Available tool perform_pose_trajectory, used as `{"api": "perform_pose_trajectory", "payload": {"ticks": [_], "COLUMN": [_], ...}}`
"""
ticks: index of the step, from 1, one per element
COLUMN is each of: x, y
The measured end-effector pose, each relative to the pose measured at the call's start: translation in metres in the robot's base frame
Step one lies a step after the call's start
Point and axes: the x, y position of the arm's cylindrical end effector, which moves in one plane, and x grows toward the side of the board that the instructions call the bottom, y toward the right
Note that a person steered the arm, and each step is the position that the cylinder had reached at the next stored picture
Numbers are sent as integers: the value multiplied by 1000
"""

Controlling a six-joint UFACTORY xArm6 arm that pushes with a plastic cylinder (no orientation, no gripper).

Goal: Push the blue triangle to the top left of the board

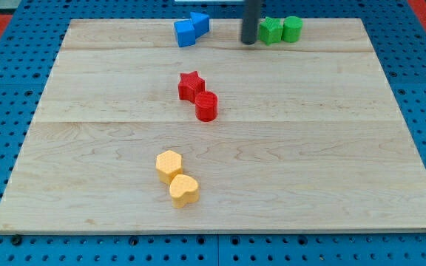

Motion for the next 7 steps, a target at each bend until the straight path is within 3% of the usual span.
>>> {"api": "perform_pose_trajectory", "payload": {"ticks": [1,3,4,6,7], "x": [-6,-45,-62,-46,-43], "y": [-31,5,-38,-187,-226]}}
